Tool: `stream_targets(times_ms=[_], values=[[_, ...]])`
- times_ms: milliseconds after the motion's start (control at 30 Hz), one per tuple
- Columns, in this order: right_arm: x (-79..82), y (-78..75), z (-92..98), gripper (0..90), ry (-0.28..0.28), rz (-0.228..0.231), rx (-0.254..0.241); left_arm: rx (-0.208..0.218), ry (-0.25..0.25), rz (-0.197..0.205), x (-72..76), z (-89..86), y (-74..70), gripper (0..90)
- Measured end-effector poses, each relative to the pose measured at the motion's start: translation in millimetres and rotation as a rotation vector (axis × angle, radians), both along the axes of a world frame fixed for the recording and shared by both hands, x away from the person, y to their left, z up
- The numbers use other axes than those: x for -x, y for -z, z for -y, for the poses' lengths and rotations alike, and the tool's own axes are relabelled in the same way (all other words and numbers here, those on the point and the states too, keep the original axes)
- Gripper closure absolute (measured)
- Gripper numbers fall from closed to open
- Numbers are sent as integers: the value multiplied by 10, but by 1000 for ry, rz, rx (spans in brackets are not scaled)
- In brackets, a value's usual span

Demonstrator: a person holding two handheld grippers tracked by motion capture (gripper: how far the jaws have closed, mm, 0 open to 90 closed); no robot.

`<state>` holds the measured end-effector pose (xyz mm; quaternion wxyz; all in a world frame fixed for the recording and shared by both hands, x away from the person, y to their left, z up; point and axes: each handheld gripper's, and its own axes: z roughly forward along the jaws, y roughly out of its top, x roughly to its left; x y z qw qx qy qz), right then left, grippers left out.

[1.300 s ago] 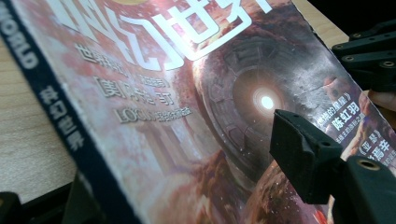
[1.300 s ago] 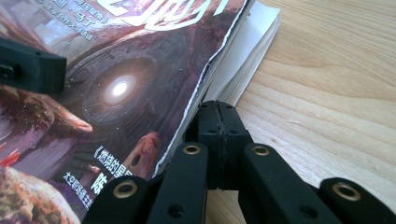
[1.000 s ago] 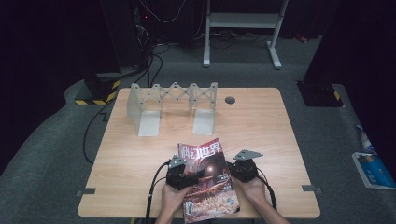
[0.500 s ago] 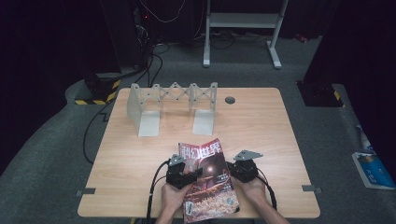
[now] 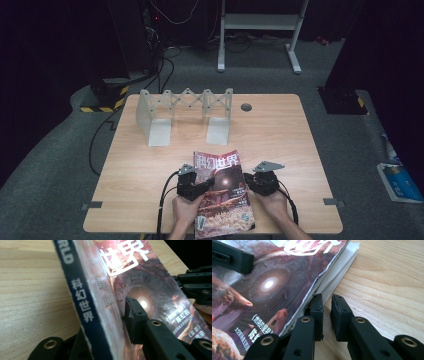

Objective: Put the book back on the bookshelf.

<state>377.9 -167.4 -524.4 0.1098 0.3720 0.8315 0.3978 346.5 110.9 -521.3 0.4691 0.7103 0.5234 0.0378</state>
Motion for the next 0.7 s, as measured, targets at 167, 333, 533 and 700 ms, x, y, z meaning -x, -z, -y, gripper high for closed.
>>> stream_targets(times_ms=[167,333,533,700], values=[[8,-3,13,754,-7,0,4,8,23,2,-4,-19,-28,758],[14,-4,49,722,-13,-9,-6,14,39,15,10,-19,-67,771],[25,-14,134,678,-8,-11,-1,38,48,24,19,-32,-90,785],[45,1,286,671,25,-7,-21,60,54,35,40,-40,-117,792]])
